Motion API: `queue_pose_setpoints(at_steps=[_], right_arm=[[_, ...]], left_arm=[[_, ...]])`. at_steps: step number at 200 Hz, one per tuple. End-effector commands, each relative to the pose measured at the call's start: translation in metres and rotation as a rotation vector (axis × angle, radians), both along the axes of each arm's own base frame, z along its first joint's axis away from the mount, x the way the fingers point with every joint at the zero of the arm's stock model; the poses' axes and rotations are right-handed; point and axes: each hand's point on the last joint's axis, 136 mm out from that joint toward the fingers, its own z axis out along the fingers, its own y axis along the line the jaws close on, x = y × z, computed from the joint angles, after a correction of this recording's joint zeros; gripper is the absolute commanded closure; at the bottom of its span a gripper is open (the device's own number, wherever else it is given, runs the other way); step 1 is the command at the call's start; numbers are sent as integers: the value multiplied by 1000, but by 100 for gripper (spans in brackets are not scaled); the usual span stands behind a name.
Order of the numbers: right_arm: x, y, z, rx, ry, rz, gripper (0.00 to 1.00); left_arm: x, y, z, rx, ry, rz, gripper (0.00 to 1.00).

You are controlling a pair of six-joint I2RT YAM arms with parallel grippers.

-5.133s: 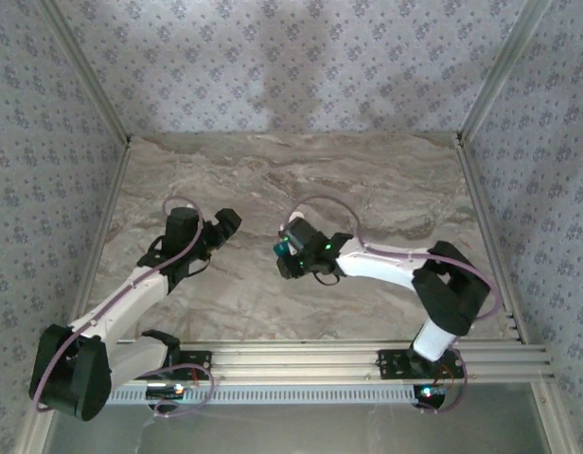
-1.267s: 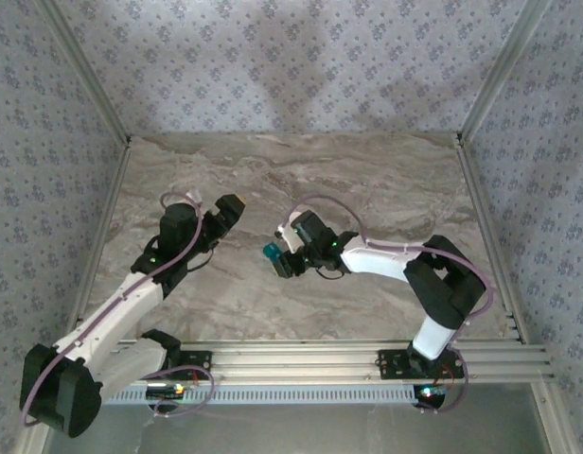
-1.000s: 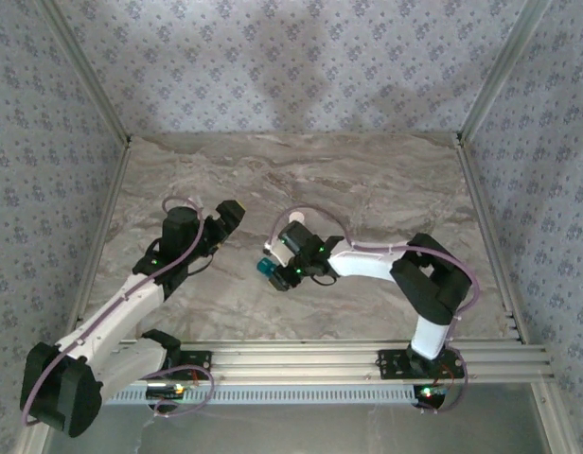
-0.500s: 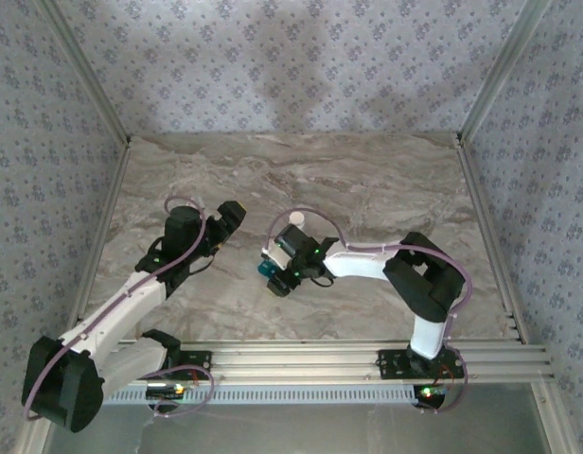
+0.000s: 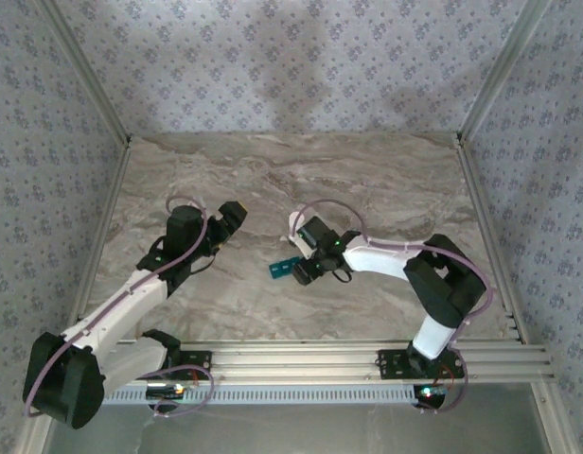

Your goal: Sort the pills into containers

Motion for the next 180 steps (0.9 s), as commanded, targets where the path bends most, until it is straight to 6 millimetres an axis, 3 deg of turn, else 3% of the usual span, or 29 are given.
queue_pose_setpoints(at_steps=[1,40,76,120,180], right_arm=[[-5,-15,14,20,22,-60,32],[-7,-23,45,187,60,-149,32],[13,-23,59,280,77,-267,31],[26,-7,52,314,119,-311,31],[26,11,34,266,135,-294,28]], left_arm=[[3,-1,11,37,-29,-27,2],[3,0,6,152,0,-78,2],[0,-5,-11,289,61,-184,2],[-14,-21,-36,520,101,-391,2],[-43,-40,-64,828,95,-623,2]])
